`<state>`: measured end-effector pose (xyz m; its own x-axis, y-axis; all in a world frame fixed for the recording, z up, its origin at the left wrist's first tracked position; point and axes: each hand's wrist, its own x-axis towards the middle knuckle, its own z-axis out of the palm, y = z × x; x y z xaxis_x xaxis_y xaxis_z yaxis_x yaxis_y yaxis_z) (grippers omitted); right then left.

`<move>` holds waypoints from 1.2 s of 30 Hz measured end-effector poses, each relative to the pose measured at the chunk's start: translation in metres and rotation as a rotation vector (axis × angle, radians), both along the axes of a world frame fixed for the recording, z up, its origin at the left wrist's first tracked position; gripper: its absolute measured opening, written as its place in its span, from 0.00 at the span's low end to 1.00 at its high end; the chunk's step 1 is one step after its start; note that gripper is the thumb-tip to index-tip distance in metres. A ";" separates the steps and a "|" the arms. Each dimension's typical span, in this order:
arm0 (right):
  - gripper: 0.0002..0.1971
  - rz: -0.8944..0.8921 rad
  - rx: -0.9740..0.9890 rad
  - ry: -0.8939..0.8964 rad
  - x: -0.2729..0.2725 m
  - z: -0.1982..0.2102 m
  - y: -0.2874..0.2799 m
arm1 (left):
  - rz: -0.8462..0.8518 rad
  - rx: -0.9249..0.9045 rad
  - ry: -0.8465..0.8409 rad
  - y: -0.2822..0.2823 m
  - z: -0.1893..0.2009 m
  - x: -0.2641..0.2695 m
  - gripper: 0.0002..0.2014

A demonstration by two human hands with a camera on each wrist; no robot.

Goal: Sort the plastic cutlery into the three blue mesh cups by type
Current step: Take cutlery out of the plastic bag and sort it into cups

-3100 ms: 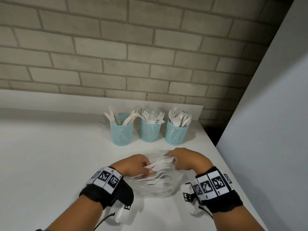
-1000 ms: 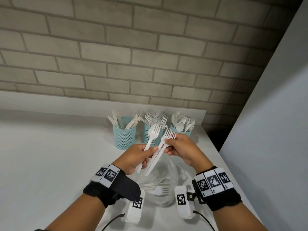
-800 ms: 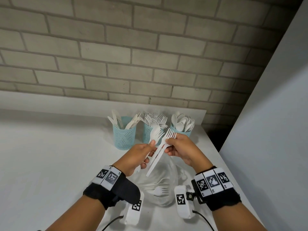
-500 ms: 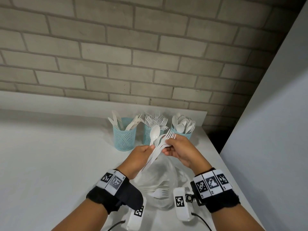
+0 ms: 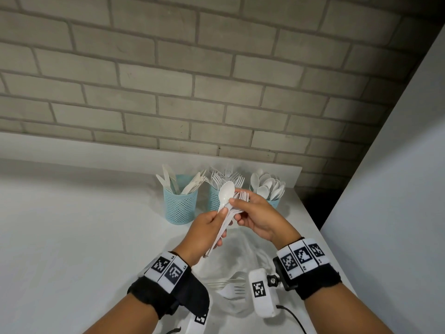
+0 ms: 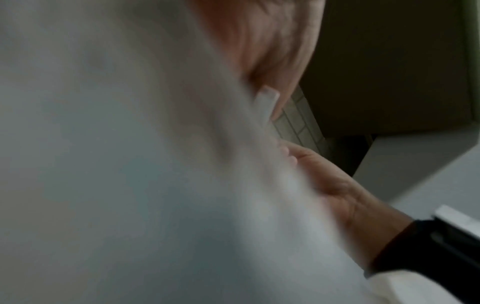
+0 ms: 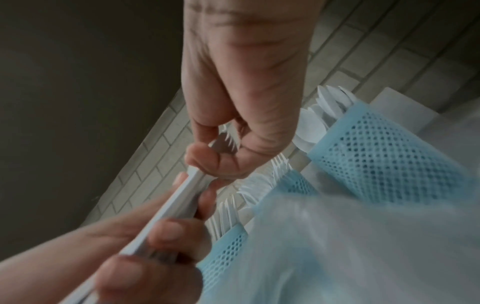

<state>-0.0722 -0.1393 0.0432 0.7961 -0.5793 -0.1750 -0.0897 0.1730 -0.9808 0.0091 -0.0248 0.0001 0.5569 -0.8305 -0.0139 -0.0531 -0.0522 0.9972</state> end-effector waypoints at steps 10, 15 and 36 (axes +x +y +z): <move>0.07 -0.138 -0.208 0.020 0.030 0.051 -0.040 | 0.018 -0.020 0.091 -0.010 0.019 0.019 0.17; 0.02 -0.129 -0.243 -0.021 0.041 0.061 -0.053 | 0.050 -0.046 0.060 -0.021 0.030 0.038 0.18; 0.16 -0.164 -1.424 0.582 0.095 -0.009 -0.061 | 0.060 -0.119 0.130 -0.087 0.077 0.096 0.20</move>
<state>0.0233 -0.2001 0.0339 0.7291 -0.6016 0.3264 -0.5789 -0.7964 -0.1749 0.1053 -0.1114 0.0774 0.6056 -0.7957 0.0079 0.0760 0.0678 0.9948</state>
